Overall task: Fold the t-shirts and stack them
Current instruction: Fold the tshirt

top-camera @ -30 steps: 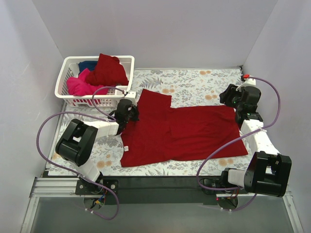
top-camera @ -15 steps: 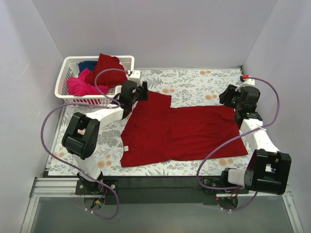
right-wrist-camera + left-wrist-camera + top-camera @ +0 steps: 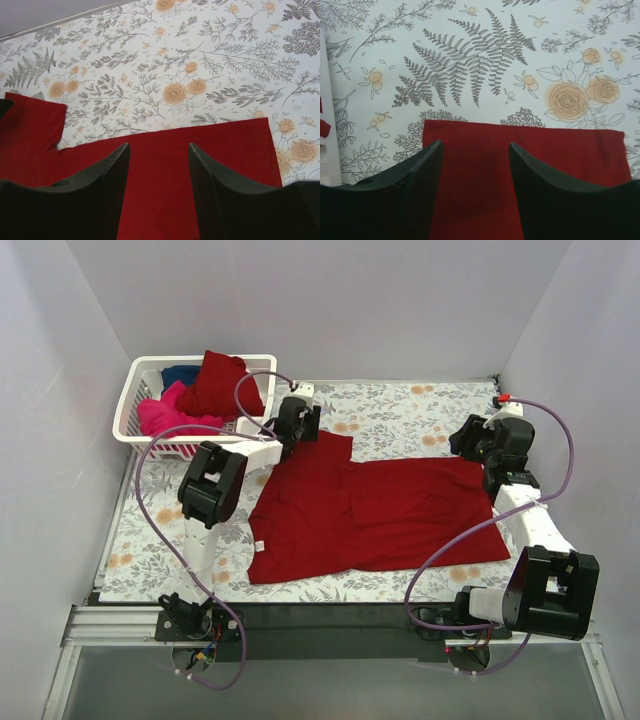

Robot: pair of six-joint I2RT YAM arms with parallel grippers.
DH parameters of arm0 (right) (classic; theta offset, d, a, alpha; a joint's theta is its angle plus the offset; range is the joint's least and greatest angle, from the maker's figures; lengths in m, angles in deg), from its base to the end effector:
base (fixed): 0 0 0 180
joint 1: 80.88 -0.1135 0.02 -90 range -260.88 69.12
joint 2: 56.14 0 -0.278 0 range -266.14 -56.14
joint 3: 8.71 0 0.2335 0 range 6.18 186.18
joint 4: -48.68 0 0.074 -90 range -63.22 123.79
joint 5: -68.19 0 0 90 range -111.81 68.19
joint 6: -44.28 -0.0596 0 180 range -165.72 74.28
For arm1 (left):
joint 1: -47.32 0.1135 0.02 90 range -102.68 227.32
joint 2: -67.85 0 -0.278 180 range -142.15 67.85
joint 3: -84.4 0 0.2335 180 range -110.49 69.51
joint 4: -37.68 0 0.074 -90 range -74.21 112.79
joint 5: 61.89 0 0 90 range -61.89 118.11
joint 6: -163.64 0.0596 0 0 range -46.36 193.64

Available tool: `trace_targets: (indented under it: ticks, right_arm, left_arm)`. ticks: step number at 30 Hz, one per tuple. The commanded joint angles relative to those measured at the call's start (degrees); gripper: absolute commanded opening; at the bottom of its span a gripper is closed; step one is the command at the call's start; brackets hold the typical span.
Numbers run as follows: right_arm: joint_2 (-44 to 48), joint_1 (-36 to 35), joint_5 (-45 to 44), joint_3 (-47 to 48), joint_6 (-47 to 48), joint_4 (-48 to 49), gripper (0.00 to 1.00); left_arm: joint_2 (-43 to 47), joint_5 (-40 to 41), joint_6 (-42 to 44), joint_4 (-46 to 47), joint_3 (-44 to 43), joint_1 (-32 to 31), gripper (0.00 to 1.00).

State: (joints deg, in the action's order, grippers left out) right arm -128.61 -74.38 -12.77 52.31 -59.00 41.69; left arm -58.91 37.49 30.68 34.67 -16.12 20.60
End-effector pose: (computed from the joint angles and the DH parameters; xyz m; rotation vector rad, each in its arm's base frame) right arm 0.2903 -0.0237 0.2902 0.2188 1.8823 0.2299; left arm 0.4614 -0.2214 0.1681 -0.4008 2.0866 -0.5677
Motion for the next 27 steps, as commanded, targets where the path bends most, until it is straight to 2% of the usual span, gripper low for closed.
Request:
trace_targets:
  ticks: [1,21,27]
  right_arm:
    - [1.36,-0.09,0.72,0.19,0.62,2.38,0.46]
    - [1.89,0.00,2.13,-0.16,0.18,2.47,0.46]
    - [2.07,-0.09,1.69,-0.25,0.27,2.47,0.46]
  left_arm:
    - [1.08,2.92,2.35,-0.02,-3.41,0.61,0.52]
    - [-7.01,-0.94,3.41,-1.15,-9.29,4.48,0.51]
    - [-8.51,-2.18,3.15,-2.65,-10.35,4.57,0.44]
